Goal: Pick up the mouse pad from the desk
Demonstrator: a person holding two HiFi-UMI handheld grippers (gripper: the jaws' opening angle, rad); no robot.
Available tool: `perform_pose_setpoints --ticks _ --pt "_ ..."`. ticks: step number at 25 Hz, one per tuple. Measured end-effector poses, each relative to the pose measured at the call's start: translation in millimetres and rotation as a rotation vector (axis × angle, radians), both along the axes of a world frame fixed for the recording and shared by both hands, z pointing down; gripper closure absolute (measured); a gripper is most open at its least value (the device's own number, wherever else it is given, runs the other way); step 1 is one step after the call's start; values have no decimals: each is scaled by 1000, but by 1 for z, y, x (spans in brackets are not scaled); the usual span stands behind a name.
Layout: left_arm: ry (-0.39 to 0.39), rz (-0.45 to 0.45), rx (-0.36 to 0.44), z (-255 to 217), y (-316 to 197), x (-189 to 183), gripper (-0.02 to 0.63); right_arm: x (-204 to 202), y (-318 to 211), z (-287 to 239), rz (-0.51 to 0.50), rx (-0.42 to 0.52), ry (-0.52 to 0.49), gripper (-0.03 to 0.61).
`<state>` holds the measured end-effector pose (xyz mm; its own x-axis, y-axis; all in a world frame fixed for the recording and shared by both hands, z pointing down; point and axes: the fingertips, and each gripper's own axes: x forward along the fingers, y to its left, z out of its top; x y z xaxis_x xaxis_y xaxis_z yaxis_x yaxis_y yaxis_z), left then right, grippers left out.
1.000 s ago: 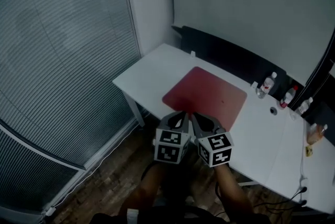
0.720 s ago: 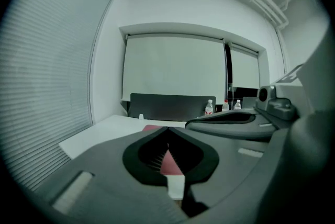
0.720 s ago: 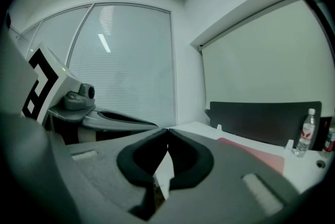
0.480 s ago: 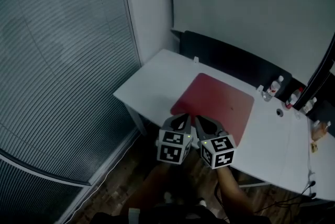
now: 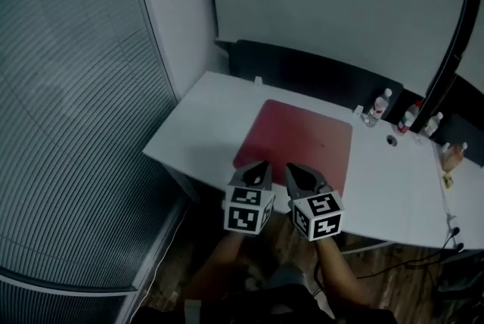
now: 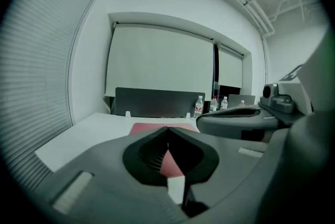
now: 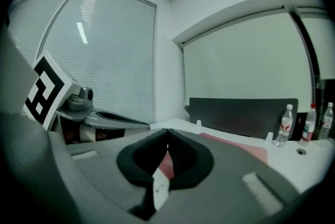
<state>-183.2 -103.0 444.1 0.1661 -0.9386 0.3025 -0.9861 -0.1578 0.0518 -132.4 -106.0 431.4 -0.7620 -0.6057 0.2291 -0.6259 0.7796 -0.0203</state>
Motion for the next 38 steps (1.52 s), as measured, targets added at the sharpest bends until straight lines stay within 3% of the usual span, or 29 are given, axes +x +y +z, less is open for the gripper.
perform_pose_setpoints --ticks 15,38 --pt "-31 109 -47 26 -76 19 607 58 -80 27 177 -34 -6 577" --pt "-28 113 -148 106 -215 -25 603 99 -213 107 290 -160 40 576"
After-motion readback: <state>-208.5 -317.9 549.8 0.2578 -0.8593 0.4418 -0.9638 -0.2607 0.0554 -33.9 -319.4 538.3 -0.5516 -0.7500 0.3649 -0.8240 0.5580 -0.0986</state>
